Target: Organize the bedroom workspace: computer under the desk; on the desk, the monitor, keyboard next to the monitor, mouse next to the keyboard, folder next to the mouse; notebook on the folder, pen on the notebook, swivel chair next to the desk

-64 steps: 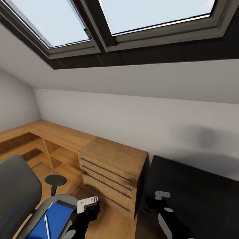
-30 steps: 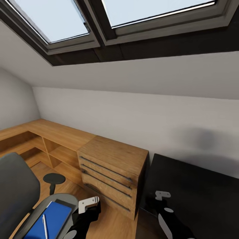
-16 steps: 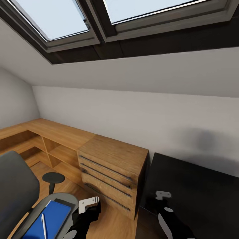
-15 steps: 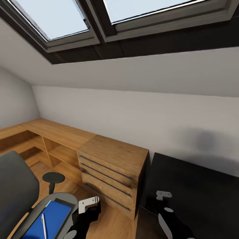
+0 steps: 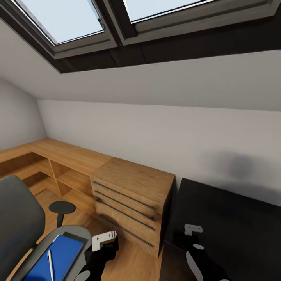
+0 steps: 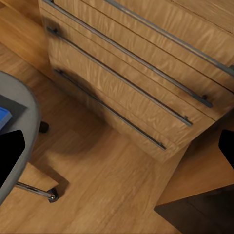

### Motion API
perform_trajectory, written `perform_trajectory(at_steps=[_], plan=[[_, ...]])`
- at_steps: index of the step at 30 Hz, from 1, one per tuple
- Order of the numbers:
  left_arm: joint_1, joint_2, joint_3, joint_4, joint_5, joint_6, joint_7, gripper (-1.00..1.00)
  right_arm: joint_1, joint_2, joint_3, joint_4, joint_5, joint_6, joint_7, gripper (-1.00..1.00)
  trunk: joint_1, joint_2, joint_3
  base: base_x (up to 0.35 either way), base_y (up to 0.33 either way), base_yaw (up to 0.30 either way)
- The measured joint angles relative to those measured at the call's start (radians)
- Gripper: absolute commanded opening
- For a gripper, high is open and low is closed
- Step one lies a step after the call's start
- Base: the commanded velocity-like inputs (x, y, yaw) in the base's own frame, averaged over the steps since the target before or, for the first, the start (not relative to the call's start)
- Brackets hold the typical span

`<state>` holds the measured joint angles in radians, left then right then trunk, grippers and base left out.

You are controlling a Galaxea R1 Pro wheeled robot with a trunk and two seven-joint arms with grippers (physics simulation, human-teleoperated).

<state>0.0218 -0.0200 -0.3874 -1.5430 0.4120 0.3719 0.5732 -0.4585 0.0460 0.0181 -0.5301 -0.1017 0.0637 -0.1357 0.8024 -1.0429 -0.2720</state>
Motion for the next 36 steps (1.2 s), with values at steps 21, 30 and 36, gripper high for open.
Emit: perform_trajectory(at_steps=[21, 30, 36], plan=[[0.000, 0.018, -0.003, 0.008, 0.001, 0.004, -0.002, 1.00, 0.000, 0.000, 0.000, 0.001, 0.000, 0.001, 0.001, -1.00, 0.004, -0.007, -0.003, 0.057, 0.000, 0.000], [0.000, 0.018, -0.003, 0.009, 0.001, 0.004, -0.003, 1.00, 0.000, 0.000, 0.000, 0.002, 0.000, 0.001, 0.000, -1.00, 0.004, -0.007, -0.003, 0.005, 0.000, 0.000], [0.000, 0.018, -0.003, 0.009, 0.000, 0.004, -0.003, 1.00, 0.000, 0.000, 0.000, 0.001, 0.000, 0.001, 0.000, -1.00, 0.004, -0.007, -0.003, 0.000, 0.000, 0.000]])
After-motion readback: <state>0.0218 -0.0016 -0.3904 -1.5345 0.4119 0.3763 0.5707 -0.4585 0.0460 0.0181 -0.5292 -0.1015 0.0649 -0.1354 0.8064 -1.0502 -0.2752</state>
